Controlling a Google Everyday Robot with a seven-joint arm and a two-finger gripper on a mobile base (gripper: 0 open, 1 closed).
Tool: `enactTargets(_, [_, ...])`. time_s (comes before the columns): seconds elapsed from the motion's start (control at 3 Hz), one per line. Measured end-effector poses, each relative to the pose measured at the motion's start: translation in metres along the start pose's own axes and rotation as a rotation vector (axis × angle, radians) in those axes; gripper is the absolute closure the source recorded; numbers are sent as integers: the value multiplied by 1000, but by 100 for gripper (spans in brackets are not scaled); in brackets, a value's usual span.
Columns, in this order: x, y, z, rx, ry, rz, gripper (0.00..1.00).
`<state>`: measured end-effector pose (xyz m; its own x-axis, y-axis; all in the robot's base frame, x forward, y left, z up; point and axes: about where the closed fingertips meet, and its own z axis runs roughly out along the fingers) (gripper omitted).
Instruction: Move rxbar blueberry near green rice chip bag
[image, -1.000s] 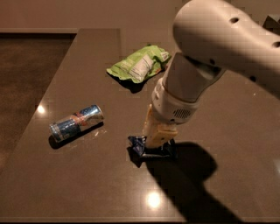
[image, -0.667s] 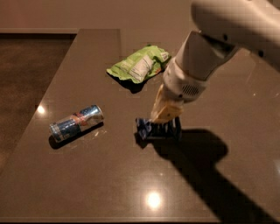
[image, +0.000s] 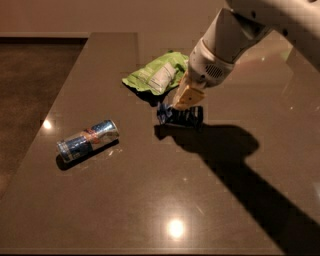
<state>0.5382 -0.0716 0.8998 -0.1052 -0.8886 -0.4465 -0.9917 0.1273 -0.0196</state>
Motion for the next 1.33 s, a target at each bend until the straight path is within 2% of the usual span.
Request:
enactTargets(0.33, [-9,-46,-4,48,-20,60,100])
enactTargets(0.67, [-14,-88,-4,132,-2,130,75])
enactTargets(1.0, [-10,-105,-4,179,7,175,51])
enactTargets(1.33, [-11,-104,-2,173,7,172,28])
